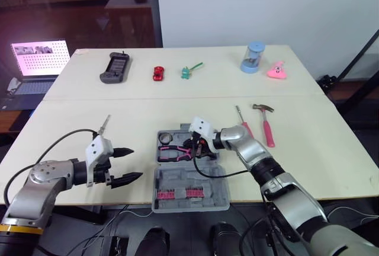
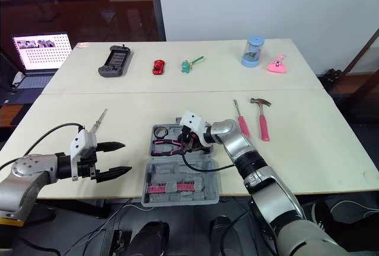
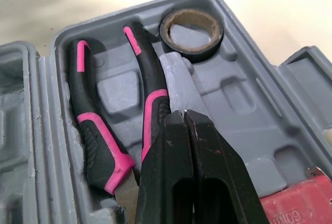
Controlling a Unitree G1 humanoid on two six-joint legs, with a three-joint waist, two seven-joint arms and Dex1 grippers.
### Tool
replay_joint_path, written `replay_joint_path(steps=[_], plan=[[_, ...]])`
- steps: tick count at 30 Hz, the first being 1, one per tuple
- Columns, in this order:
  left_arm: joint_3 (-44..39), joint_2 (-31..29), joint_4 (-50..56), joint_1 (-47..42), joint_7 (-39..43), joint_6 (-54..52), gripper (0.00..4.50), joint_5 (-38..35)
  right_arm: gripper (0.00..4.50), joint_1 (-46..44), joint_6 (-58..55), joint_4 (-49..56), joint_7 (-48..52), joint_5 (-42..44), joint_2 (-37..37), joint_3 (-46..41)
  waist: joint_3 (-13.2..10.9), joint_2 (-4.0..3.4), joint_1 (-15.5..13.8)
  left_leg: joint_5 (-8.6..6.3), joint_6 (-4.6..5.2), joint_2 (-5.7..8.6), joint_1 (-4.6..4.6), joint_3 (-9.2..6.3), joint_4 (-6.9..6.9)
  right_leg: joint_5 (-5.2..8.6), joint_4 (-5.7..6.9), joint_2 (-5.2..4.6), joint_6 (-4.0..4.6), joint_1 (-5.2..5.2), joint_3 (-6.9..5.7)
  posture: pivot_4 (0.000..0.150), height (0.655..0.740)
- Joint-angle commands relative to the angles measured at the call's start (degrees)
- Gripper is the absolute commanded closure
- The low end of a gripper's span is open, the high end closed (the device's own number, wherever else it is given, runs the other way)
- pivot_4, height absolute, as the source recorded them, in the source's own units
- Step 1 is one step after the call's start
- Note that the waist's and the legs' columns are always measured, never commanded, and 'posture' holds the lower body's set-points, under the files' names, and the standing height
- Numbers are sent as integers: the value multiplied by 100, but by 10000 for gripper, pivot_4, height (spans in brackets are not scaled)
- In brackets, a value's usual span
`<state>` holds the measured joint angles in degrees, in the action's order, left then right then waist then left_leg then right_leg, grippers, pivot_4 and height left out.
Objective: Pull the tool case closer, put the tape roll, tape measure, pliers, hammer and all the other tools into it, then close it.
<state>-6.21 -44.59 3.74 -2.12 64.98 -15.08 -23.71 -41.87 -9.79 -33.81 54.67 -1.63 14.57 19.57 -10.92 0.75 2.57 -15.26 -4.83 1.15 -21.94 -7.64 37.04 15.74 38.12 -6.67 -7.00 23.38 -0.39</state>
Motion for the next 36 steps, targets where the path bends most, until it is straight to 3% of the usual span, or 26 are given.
replay_joint_path(steps=[1,7,8,11,17,24,36], plan=[[-111,5,-135,-39,6,283,0,61,44391,5,804,702,133,218,294,-381,-2,-3,0,0,0,0,-10,0,2,0,1,0,0,10,0,1500,6902],[154,-70,-626,-203,128,785,0,467,44391,199,713,1526,1147,525,1437,-622,-2,-3,-24,1,-1,1,-44,0,10,-1,3,-2,-1,36,0,1500,6902],[227,-30,-751,-293,75,878,2461,581,44794,244,702,1630,1369,505,1718,-600,-2,-2,-15,1,-1,1,-43,0,10,-1,2,-2,-1,35,-1,1500,6902],[423,96,-1122,-584,-1,1150,13378,849,45000,415,644,1802,1802,352,2425,-532,-3,-3,-29,0,0,1,-43,1,10,-1,3,-1,-1,36,-1,1500,6902],[835,359,-1813,-1001,4,1425,44694,1219,45000,727,866,1733,1857,16,2849,-354,-4,-2,33,0,0,-1,-41,5,9,-1,5,0,-1,37,0,1500,6902],[1178,778,-2240,-1347,-114,1591,44694,1482,45000,962,1186,1421,1439,-470,2576,-45,-5,-1,-19,0,0,1,-46,6,14,-1,5,-3,-1,38,0,1500,6902],[1686,1495,-2072,-1695,-288,1374,44694,1696,45000,1358,869,1944,1338,-383,1986,118,-4,0,-30,1,-1,1,-43,4,18,-2,5,-3,-2,31,0,1500,6902]])
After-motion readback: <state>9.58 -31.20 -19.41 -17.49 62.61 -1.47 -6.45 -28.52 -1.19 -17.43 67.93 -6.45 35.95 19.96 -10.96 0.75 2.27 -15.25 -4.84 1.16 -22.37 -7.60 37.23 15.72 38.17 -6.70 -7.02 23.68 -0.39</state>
